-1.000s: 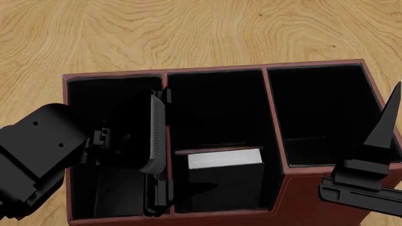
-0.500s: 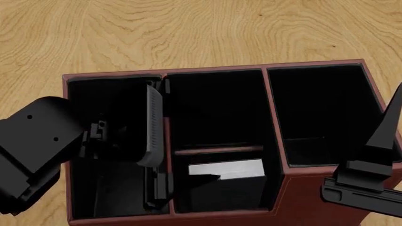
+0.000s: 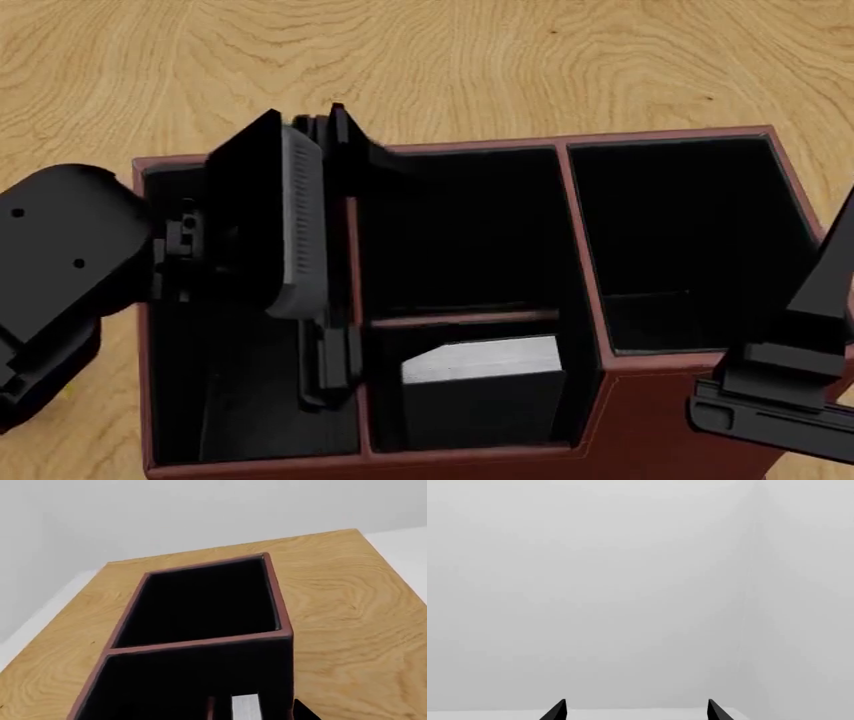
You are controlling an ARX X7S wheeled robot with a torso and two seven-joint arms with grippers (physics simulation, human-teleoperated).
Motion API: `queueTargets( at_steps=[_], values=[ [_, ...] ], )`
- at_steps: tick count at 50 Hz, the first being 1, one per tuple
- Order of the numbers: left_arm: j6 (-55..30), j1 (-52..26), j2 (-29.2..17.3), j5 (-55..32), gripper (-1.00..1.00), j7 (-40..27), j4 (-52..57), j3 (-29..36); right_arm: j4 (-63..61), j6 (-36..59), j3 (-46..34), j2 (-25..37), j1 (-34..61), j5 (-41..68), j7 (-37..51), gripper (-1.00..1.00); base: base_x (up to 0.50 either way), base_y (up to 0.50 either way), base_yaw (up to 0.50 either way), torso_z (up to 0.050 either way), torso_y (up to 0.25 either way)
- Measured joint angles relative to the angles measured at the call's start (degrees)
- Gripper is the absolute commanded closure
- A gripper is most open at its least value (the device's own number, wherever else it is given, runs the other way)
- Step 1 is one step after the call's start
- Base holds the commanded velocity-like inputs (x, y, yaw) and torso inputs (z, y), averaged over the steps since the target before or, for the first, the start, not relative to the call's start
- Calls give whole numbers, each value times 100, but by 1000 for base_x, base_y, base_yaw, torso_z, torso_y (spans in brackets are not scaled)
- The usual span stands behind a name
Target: Pick up the book and place it in the back compartment of the caddy.
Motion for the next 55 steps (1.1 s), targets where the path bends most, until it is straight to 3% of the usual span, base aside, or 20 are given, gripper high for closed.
queueTargets(
  at_steps=[55],
  values=[
    [-580,-415,-794,-661,-100,-939,1389,-959,-170,102,107,35,25,71,64,-100,0,0,0,0,0]
  ],
)
